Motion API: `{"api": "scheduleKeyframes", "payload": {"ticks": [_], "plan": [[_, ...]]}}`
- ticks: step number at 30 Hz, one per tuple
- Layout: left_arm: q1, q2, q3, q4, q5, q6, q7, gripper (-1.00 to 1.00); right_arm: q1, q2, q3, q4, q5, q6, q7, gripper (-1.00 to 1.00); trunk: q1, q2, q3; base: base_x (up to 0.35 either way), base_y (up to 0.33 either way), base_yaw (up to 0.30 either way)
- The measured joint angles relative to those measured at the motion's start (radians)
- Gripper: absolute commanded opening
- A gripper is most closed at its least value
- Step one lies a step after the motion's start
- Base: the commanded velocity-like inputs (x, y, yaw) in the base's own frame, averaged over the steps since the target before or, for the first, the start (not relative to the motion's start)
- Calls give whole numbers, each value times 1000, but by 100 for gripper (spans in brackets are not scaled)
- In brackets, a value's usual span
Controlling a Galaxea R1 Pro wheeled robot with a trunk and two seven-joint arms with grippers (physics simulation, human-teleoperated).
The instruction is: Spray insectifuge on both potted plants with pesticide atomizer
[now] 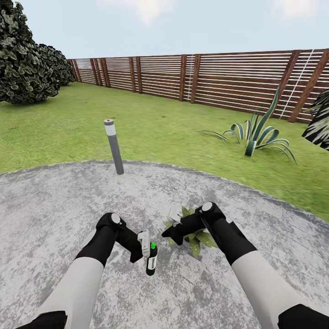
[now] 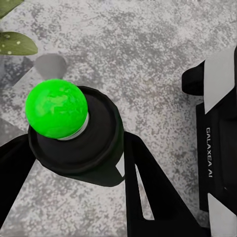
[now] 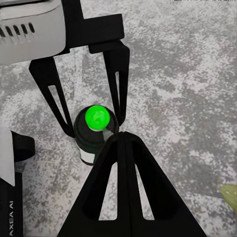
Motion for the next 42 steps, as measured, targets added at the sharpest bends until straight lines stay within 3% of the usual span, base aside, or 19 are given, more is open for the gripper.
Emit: {"api": "scheduleKeyframes", "payload": {"ticks": [5,8,11,23,26,28,34,42], "plan": [[0,-1,-1,0,3,-1,0,-100,0,0,0,0,0,0,-1,-100,0,0,0,0,0,0],[0,-1,-1,0,49,-1,0,-100,0,0,0,0,0,0,0,-100,0,0,0,0,0,0],[0,-2,-2,0,70,-1,0,-100,0,0,0,0,0,0,0,-100,0,0,0,0,0,0],[0,-3,-3,2,78,-2,5,-100,0,2,0,-2,0,0,0,-100,0,0,0,0,0,0],[0,-3,-3,4,81,-3,51,-100,0,2,0,-2,0,1,1,-100,0,0,0,0,0,0],[0,-3,-4,5,102,-4,80,-100,0,2,0,-3,0,1,1,-100,0,0,0,0,0,0],[0,-2,-5,6,122,-5,90,-100,0,2,0,-3,-1,1,1,-100,0,0,0,0,0,0],[0,-3,-52,6,124,-6,87,-100,0,1,0,-3,0,1,1,-100,0,0,0,0,0,0]]}}
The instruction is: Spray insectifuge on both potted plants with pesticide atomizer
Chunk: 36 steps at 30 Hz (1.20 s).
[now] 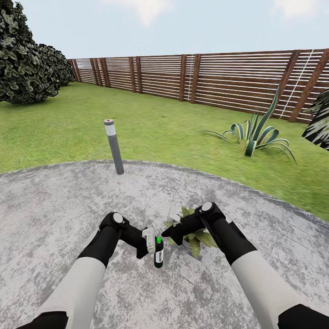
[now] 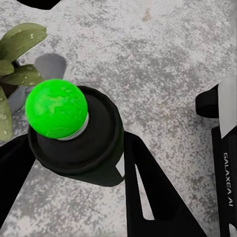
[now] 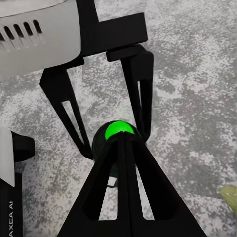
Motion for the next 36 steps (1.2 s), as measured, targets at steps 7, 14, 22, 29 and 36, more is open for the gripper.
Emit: {"api": "scheduleKeyframes", "payload": {"ticks": [7,14,22,29,36], "plan": [[0,0,-6,0,0,1,-4,-100,0,0,0,0,0,0,0,-100,0,0,0,0,0,0],[0,-2,-9,0,3,3,-6,-100,0,0,0,0,0,0,0,-100,0,0,0,0,0,0],[0,-3,-10,-2,18,4,-7,-100,0,0,0,0,0,0,-1,-100,0,0,0,0,0,0],[0,-3,-10,-2,19,4,-7,-100,0,0,0,1,0,-1,-1,-100,0,0,0,0,0,0],[0,-3,-10,-2,19,5,-8,-100,0,0,0,1,0,-1,-2,-100,0,0,0,0,0,0]]}}
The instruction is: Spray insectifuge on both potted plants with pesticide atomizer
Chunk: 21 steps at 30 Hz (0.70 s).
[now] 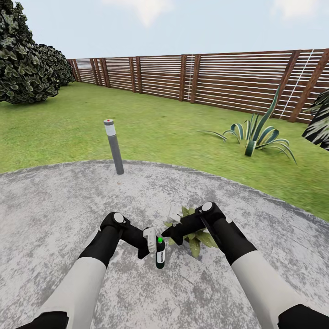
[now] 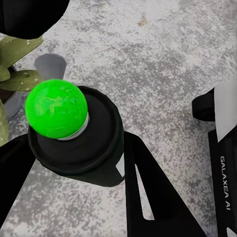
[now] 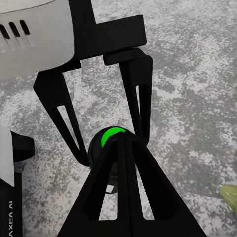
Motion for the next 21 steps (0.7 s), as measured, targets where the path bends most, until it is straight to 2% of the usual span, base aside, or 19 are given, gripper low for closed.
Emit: {"api": "scheduleKeyframes", "payload": {"ticks": [7,21], "plan": [[0,0,0,-3,0,0,-24,-100,0,0,0,0,0,0,0,-100,0,0,0,0,0,0],[0,0,0,-3,4,0,-24,-100,0,0,0,0,0,0,0,-100,0,0,0,0,0,0]]}}
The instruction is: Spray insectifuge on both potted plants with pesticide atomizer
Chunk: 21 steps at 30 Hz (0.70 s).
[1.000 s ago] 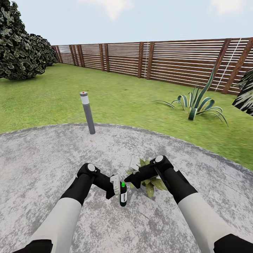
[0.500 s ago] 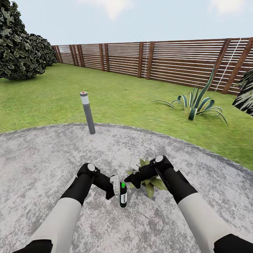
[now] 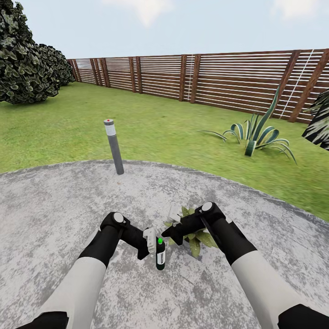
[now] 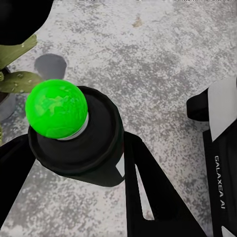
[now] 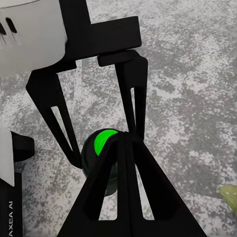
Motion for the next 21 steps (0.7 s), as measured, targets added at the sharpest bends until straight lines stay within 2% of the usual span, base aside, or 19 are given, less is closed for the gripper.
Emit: {"api": "scheduleKeyframes", "payload": {"ticks": [3,6,21], "plan": [[0,0,0,-1,53,0,1,-100,0,0,0,0,0,0,0,-100,0,0,0,0,0,0],[0,0,-1,-1,75,0,2,-100,0,0,0,0,0,0,0,-100,0,0,0,0,0,0],[0,0,-2,0,82,-2,5,-100,0,0,0,0,0,0,0,-100,0,0,0,0,0,0]]}}
